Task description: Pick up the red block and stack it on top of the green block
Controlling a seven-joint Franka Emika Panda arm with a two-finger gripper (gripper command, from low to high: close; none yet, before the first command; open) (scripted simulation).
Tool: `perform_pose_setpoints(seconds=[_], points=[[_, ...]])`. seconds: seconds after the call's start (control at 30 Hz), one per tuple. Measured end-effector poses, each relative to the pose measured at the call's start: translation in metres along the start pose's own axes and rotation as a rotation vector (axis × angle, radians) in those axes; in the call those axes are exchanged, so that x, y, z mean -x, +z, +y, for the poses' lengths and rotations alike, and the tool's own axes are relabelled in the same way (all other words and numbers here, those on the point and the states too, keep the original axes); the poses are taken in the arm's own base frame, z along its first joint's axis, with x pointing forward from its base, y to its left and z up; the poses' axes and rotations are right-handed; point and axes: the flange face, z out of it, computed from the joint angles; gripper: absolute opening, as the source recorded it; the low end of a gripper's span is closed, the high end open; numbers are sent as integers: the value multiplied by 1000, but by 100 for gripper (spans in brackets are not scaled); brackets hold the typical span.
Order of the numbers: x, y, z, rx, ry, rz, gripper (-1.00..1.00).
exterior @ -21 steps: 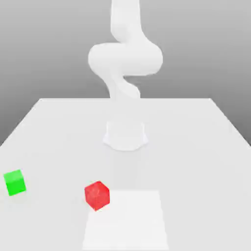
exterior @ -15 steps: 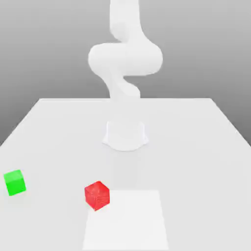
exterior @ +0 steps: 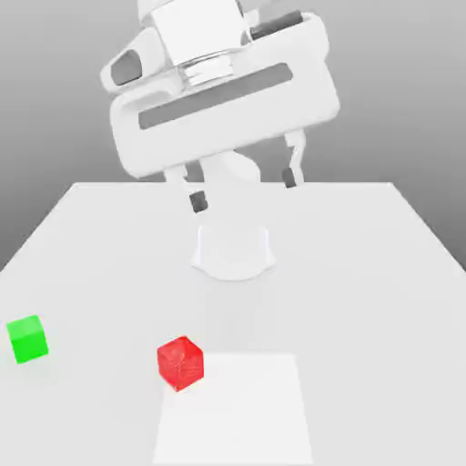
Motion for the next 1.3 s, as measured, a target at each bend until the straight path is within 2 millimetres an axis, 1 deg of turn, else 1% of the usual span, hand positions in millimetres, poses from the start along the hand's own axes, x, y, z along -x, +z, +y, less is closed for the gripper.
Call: perform_pose_setpoints(seconds=[0.07,0.13,0.17,0.3,0.43,0.53,0.57,0.6,0.63,0.7,0.83,0.87,0.9,1.0,1.13,1.17,1.3], points=[[0,0,0,0,0,0,0],[-9,44,23,80,87,-32,0],[-9,44,23,80,87,-32,0],[-28,128,80,250,282,-52,0],[-28,128,80,250,282,-52,0],[-52,178,153,383,510,50,0],[-51,196,177,423,576,90,0],[-47,209,194,445,617,125,0],[-41,214,205,449,637,150,0],[-31,215,217,432,654,186,0],[-20,197,214,373,653,220,0],[-18,194,213,358,650,224,0],[-17,196,213,350,646,227,0],[-18,213,217,343,638,231,0],[-21,241,230,343,642,231,0],[-22,247,234,343,643,230,-100],[-22,247,234,342,643,231,-100]])
